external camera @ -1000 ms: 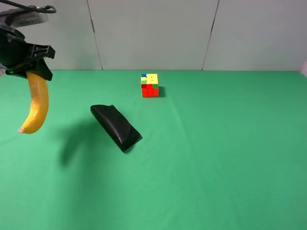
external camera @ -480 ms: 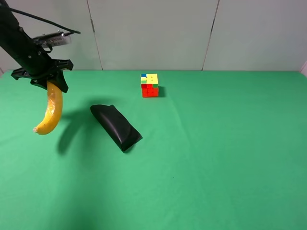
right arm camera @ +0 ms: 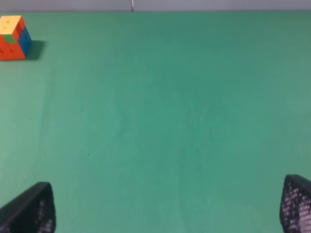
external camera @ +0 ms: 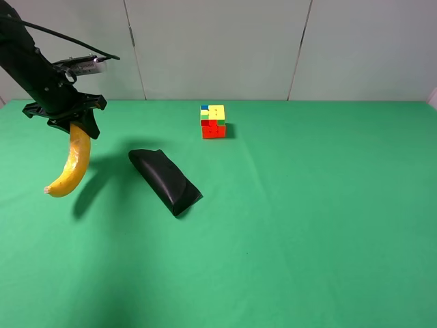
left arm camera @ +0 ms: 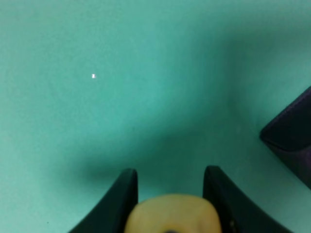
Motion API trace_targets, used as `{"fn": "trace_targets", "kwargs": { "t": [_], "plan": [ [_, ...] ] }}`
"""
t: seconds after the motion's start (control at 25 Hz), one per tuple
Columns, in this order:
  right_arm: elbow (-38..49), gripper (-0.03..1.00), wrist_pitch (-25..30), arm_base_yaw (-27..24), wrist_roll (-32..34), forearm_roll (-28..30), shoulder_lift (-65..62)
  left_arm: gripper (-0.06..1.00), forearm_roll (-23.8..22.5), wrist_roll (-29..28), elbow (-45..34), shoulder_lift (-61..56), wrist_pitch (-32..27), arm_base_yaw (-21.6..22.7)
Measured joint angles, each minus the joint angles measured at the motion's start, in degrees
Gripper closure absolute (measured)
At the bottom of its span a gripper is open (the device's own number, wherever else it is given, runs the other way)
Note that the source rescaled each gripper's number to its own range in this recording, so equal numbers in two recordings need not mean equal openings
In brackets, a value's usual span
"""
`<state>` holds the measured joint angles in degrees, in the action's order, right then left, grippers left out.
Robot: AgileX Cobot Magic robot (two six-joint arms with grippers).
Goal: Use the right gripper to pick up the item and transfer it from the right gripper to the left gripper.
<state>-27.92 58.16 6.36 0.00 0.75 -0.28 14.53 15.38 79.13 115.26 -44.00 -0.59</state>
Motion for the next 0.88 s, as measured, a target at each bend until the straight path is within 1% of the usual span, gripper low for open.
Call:
{"fn": "trace_targets", "kwargs": {
  "t": [0.16,0.2,0.24,0.28,0.36,0.4,0.44,0.48,0.52,0.64,0.88],
  "plan": [
    [0.0,-0.03,-0.1,0.0,0.0,0.0,0.0,0.94,0.0,-0.2,0.0,0.0,0.2,0.0],
    [0.0,-0.03,-0.1,0.0,0.0,0.0,0.0,0.91,0.0,-0.2,0.0,0.0,0.4,0.0],
    [0.0,-0.03,-0.1,0.0,0.0,0.0,0.0,0.81,0.0,-0.2,0.0,0.0,0.5,0.0],
    [0.0,-0.03,-0.1,0.0,0.0,0.0,0.0,0.64,0.0,-0.2,0.0,0.0,0.5,0.0],
    [0.0,-0.03,-0.1,0.0,0.0,0.0,0.0,0.27,0.0,-0.2,0.0,0.0,0.6,0.0],
    [0.0,-0.03,-0.1,0.0,0.0,0.0,0.0,0.16,0.0,-0.2,0.0,0.0,0.6,0.0],
    [0.0,-0.03,-0.1,0.0,0.0,0.0,0.0,0.08,0.1,-0.2,0.0,0.0,0.6,0.0],
    [0.0,-0.03,-0.1,0.0,0.0,0.0,0.0,0.03,0.1,-0.2,0.0,0.0,0.6,0.0],
    [0.0,-0.03,-0.1,0.0,0.0,0.0,0.0,0.00,0.1,-0.2,0.0,0.0,0.6,0.0],
    [0.0,-0.03,-0.1,0.0,0.0,0.0,0.0,-0.04,0.1,-0.2,0.0,0.0,0.6,0.0],
    [0.0,-0.03,-0.1,0.0,0.0,0.0,0.0,-0.05,0.1,-0.2,0.0,-2.2,0.5,0.0]
  ]
}}
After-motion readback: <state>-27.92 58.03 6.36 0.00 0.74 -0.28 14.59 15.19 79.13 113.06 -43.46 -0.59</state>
